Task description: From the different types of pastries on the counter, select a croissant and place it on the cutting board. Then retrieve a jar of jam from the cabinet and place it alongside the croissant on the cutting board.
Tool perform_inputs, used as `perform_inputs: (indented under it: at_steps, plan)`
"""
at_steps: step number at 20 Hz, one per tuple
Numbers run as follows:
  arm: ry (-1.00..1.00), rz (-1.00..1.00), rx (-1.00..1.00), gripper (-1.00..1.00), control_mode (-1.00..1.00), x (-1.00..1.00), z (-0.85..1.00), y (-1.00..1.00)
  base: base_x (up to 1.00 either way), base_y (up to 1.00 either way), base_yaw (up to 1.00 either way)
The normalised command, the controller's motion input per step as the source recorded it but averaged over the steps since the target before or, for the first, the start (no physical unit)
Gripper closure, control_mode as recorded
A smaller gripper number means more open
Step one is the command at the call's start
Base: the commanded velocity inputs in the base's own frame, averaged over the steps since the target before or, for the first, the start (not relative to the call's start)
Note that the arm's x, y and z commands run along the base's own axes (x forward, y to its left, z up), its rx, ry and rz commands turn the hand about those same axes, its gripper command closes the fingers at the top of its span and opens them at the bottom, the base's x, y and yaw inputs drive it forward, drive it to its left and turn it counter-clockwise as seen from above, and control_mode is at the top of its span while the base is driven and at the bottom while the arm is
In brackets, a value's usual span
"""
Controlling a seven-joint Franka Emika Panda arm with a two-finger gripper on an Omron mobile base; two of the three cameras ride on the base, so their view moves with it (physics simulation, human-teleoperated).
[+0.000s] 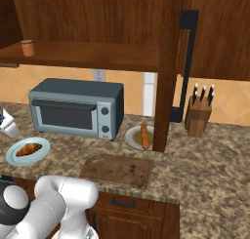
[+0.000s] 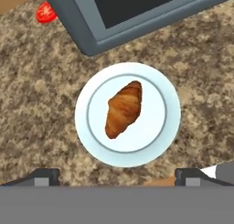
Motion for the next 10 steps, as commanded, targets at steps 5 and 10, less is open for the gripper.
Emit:
perform_inputs:
  at_steps: [5,10]
  plan:
    - [0.0,0.0,-0.03,-1.0,-1.0,0.04,-0.43,-0.14,0.0,0.0,0.0]
    - [0.0,-0.01,0.02,-1.0,-1.0,0.5,-0.06,-0.12,0.0,0.0,0.0]
